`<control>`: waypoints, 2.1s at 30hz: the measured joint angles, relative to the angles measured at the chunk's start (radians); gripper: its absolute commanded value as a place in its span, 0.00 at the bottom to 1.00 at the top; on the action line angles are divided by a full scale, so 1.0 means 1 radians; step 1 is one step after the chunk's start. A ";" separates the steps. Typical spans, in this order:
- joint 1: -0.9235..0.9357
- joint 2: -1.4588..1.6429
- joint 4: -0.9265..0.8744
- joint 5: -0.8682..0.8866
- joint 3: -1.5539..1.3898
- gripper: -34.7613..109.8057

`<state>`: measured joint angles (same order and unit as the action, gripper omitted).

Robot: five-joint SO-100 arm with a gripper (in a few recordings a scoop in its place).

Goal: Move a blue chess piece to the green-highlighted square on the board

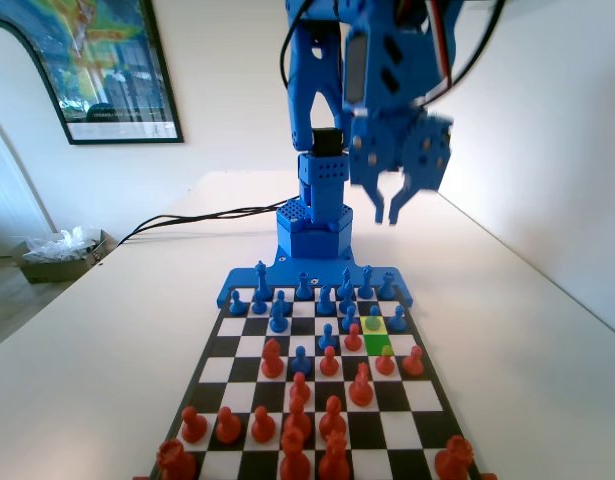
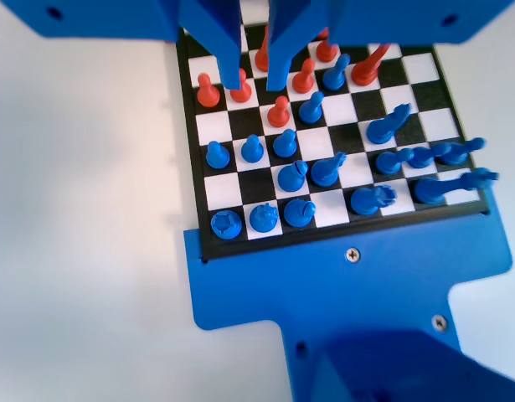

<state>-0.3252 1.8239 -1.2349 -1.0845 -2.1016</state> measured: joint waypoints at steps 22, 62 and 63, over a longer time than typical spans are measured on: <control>0.038 -0.147 0.367 -0.117 -0.176 0.30; -0.006 -0.301 0.468 -0.133 -0.179 0.30; 0.002 -0.301 0.466 -0.138 -0.179 0.30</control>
<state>-0.3237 1.5232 -0.7685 -1.2226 -2.2810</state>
